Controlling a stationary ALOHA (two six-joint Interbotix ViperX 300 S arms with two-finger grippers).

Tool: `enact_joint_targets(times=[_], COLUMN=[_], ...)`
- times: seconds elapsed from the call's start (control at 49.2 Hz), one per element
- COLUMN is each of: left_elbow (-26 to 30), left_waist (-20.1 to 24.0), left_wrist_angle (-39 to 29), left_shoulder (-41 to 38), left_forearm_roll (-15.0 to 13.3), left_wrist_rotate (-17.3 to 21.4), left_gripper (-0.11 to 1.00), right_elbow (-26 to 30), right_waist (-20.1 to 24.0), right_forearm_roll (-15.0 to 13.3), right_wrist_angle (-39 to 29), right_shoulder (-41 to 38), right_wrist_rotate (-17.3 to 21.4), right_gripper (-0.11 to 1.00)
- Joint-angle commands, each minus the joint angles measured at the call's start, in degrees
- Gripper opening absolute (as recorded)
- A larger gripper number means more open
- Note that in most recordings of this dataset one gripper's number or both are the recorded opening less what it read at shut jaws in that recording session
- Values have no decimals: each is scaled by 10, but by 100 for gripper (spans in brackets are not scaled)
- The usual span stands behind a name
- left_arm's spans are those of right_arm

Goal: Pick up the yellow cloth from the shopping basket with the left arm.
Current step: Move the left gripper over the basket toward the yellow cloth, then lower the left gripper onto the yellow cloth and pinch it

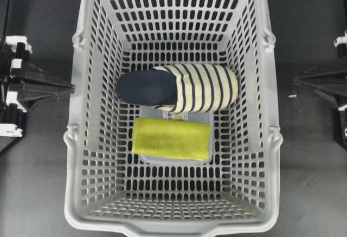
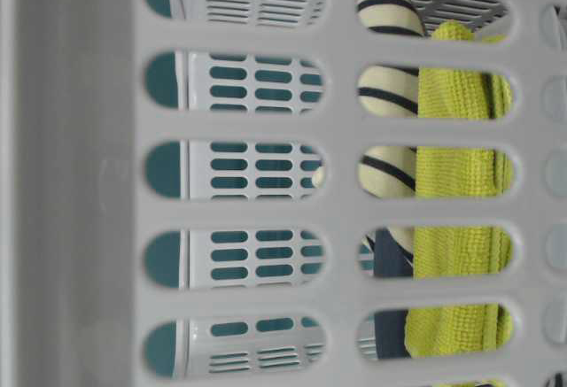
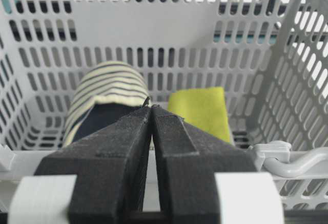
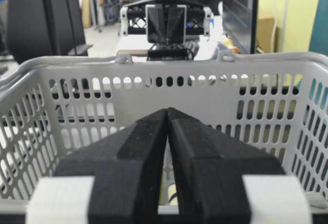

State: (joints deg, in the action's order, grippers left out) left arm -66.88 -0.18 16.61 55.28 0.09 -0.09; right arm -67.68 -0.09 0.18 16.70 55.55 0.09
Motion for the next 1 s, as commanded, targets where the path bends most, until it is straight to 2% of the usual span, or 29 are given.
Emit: enact_joint_targets(times=[0.0,0.081,0.366,0.773,0.976], left_elbow=[33,76,260,506,610], left_waist=[2,2,-6,-34,-42], left_wrist_angle=[-29,-99,-347,-624,-708], left_shoulder=[-13,-25,-101,-366,-476], left_forearm_roll=[25,25,25,25,25], left_wrist_rotate=[-4,-4,-4,4,4], left_gripper=[6,0,0,0,1], right_elbow=[11,11,11,11,11], right_waist=[3,2,2,-1,-1], right_forearm_roll=[0,1,1,1,1], right_wrist_angle=[4,2,-13,-41,-44], right_shoulder=[-7,-4,0,0,1], right_wrist_rotate=[4,4,2,3,3], right_gripper=[0,0,0,0,1])
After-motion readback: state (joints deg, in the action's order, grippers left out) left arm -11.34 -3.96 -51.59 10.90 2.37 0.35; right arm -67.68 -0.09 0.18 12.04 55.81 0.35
